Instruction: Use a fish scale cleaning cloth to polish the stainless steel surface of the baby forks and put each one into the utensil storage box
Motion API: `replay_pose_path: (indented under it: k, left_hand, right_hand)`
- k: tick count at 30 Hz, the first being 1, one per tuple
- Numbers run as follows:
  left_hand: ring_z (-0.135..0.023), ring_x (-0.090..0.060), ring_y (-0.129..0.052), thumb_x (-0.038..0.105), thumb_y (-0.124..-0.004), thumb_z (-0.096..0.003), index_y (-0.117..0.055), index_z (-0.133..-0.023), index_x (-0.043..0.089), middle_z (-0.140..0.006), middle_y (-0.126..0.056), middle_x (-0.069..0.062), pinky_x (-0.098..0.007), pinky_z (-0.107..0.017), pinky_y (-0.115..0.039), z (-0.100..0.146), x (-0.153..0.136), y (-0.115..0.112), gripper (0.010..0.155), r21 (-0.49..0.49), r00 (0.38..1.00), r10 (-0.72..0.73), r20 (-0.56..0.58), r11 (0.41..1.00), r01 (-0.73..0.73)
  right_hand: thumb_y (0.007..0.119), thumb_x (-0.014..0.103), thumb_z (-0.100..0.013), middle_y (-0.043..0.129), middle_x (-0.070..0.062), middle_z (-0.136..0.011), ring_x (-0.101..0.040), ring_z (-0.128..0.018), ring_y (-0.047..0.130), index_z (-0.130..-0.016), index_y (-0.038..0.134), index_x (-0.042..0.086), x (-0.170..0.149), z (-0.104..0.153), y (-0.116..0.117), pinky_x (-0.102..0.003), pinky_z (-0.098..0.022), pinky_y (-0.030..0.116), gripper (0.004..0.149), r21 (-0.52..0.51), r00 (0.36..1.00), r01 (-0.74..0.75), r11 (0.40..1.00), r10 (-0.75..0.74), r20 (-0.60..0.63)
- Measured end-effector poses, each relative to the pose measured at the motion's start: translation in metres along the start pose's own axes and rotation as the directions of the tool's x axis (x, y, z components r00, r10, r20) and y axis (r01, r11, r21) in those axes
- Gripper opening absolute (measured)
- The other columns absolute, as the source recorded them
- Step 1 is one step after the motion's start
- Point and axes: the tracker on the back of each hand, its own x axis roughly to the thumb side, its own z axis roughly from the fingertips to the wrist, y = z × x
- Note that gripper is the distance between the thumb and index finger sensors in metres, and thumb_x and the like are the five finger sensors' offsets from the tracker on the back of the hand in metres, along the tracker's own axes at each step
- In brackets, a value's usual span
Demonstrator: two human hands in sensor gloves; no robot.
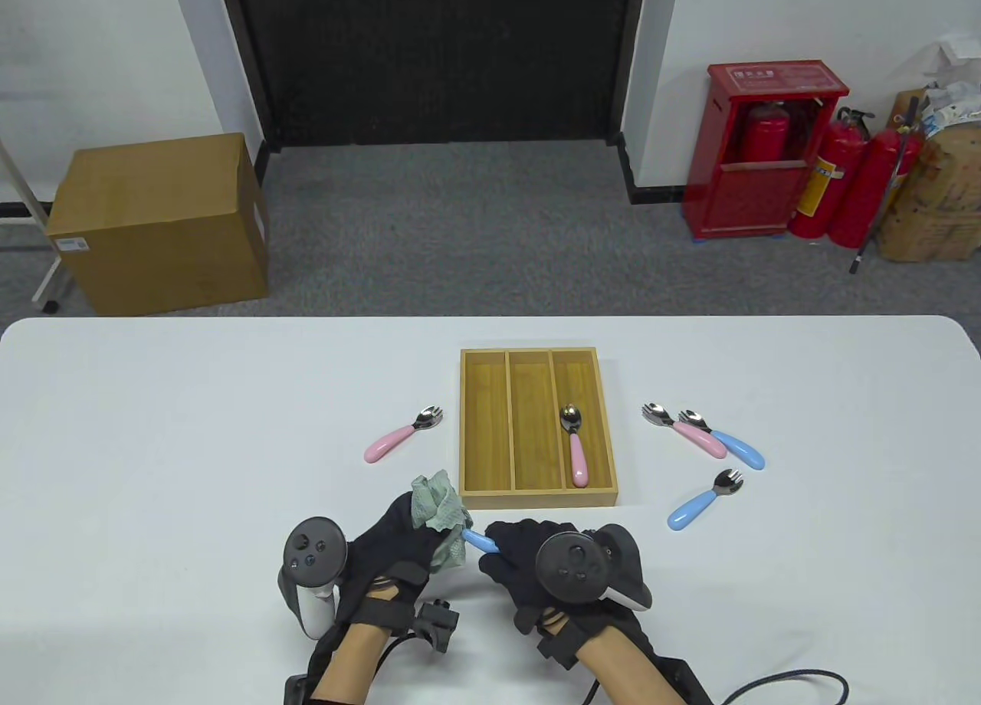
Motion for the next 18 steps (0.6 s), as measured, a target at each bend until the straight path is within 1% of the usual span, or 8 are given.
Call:
replay_pose_path:
  k: [3, 6, 8, 12, 14, 17, 18]
  left_hand:
    - [-0.052, -0.019, -0.11, 0.042, -0.087, -0.0422, -0.087, -0.083, 0.024, -0.061, -0.106, 0.002, -0.047, -0.057, -0.082, 0.001, -0.002, 0.004, 0.044, 0.049, 1.0, -0.002, -0.004, 0.999, 0.002]
    - [-0.052, -0.019, -0.11, 0.042, -0.088, -0.0416, -0.087, -0.082, 0.025, -0.061, -0.106, 0.004, -0.048, -0.057, -0.082, 0.001, -0.003, 0.011, 0.044, 0.098, 0.998, -0.059, -0.001, 0.993, 0.059]
    - [-0.052, -0.02, -0.109, 0.041, -0.088, -0.0414, -0.086, -0.082, 0.024, -0.06, -0.106, 0.004, -0.048, -0.058, -0.081, 0.001, -0.004, 0.014, 0.044, 0.115, 0.997, -0.08, 0.006, 0.99, 0.079]
    - [-0.054, -0.023, -0.105, 0.038, -0.087, -0.0421, -0.083, -0.083, 0.023, -0.062, -0.102, 0.001, -0.052, -0.06, -0.077, -0.004, -0.005, 0.017, 0.044, 0.068, 0.987, -0.16, 0.029, 0.985, 0.158]
    - [-0.055, -0.022, -0.104, 0.039, -0.086, -0.0429, -0.08, -0.084, 0.024, -0.063, -0.1, 0.002, -0.052, -0.06, -0.076, -0.005, -0.005, 0.023, 0.044, 0.085, 0.977, -0.209, 0.035, 0.975, 0.206]
    - [-0.055, -0.023, -0.103, 0.038, -0.086, -0.0441, -0.08, -0.085, 0.022, -0.064, -0.1, 0.0, -0.053, -0.06, -0.075, -0.004, -0.01, 0.027, 0.044, 0.081, 0.984, -0.178, 0.034, 0.981, 0.174]
    - [-0.055, -0.023, -0.103, 0.038, -0.086, -0.0443, -0.08, -0.085, 0.022, -0.064, -0.1, 0.0, -0.053, -0.06, -0.075, -0.004, -0.011, 0.028, 0.044, 0.078, 0.985, -0.17, 0.032, 0.983, 0.167]
  right_hand:
    - [0.082, 0.037, -0.039, 0.097, -0.022, -0.058, -0.03, -0.028, 0.095, -0.08, 0.083, 0.007, 0.001, 0.0, 0.002, -0.056, -0.029, 0.079, 0.051, 0.017, 1.0, 0.017, 1.0, -0.017, -0.002]
    - [0.082, 0.037, -0.039, 0.097, -0.021, -0.057, -0.03, -0.028, 0.096, -0.081, 0.083, 0.006, 0.002, -0.001, 0.003, -0.056, -0.029, 0.08, 0.051, 0.03, 1.0, 0.016, 0.999, -0.016, -0.001]
    - [0.083, 0.037, -0.039, 0.097, -0.021, -0.057, -0.03, -0.028, 0.096, -0.081, 0.083, 0.006, 0.002, 0.0, 0.005, -0.056, -0.029, 0.08, 0.052, 0.035, 1.0, 0.022, 0.999, -0.022, -0.003]
    - [0.084, 0.035, -0.038, 0.097, -0.022, -0.056, -0.031, -0.028, 0.096, -0.079, 0.084, 0.005, -0.003, 0.0, 0.003, -0.057, -0.03, 0.079, 0.051, 0.044, 1.0, 0.019, 0.999, -0.018, -0.022]
    - [0.084, 0.034, -0.038, 0.097, -0.023, -0.057, -0.032, -0.029, 0.095, -0.079, 0.085, 0.006, -0.011, 0.001, 0.0, -0.057, -0.03, 0.078, 0.05, 0.04, 0.999, 0.013, 0.999, -0.011, -0.047]
    - [0.085, 0.034, -0.038, 0.097, -0.022, -0.057, -0.032, -0.03, 0.095, -0.079, 0.085, 0.006, -0.025, 0.001, -0.007, -0.058, -0.031, 0.078, 0.049, 0.009, 0.996, 0.013, 1.0, -0.012, -0.092]
    - [0.085, 0.034, -0.038, 0.096, -0.022, -0.057, -0.032, -0.03, 0.095, -0.079, 0.085, 0.006, -0.032, 0.0, -0.012, -0.058, -0.031, 0.078, 0.049, -0.018, 0.992, 0.022, 1.0, -0.024, -0.122]
